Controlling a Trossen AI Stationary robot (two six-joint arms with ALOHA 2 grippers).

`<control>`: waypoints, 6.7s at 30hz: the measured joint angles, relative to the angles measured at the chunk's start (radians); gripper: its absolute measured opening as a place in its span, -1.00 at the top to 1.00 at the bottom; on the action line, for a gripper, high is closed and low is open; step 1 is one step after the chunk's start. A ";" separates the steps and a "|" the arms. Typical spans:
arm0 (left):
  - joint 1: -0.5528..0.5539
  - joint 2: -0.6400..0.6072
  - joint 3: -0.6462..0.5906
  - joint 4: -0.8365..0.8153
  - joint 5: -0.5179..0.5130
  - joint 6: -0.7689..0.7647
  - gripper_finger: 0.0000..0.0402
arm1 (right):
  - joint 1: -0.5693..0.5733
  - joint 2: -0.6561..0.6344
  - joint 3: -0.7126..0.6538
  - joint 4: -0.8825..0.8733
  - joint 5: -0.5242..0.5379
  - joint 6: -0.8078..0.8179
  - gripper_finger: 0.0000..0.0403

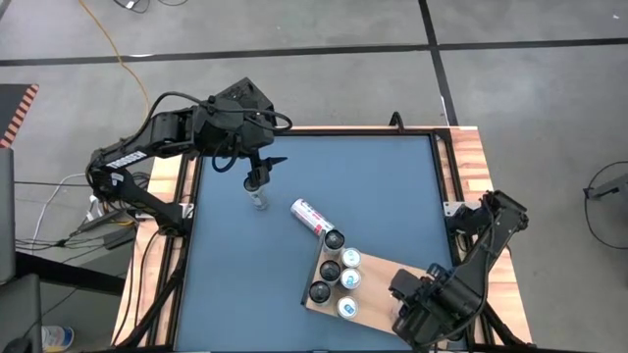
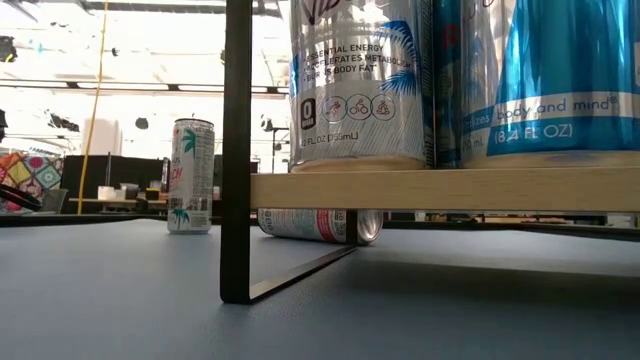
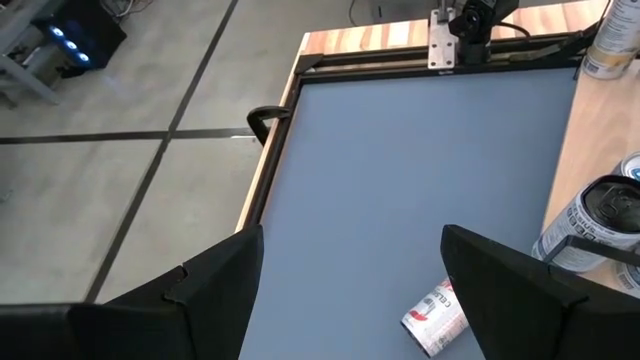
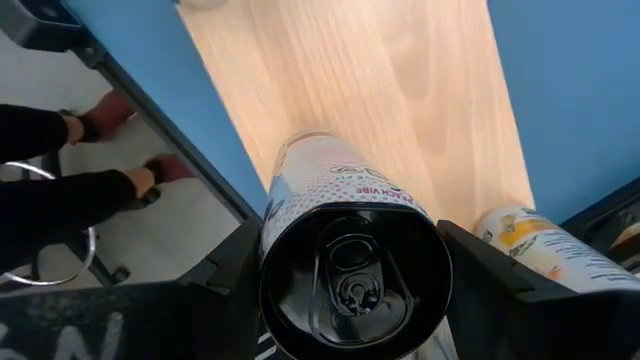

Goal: Place canned beverage on shelf
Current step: Put the top right white pink soda can on the shelf, then put the left white pink soda can on the shelf

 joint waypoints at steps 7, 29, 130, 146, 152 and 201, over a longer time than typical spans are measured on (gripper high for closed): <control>0.000 0.000 0.000 0.000 0.000 0.000 -0.46 | 0.000 0.001 -0.036 -0.001 -0.015 -0.004 -0.07; 0.000 0.000 0.000 0.000 0.000 0.007 -0.46 | 0.004 -0.001 -0.049 0.019 -0.042 -0.059 -0.45; 0.417 -0.485 -1.083 0.194 0.405 0.042 -0.46 | -0.720 -0.148 0.173 0.000 0.247 -1.081 -0.40; 0.321 -0.483 -1.307 0.551 0.346 -0.116 -0.46 | -0.717 -0.147 0.173 0.000 0.258 -1.078 -0.40; 0.308 -0.483 -1.414 0.725 0.332 -0.210 -0.46 | -0.717 -0.147 0.173 0.000 0.258 -1.078 -0.40; -0.038 -0.274 -0.917 0.442 -0.305 -0.617 -0.19 | -0.865 -0.016 0.174 0.827 0.133 -1.549 -0.40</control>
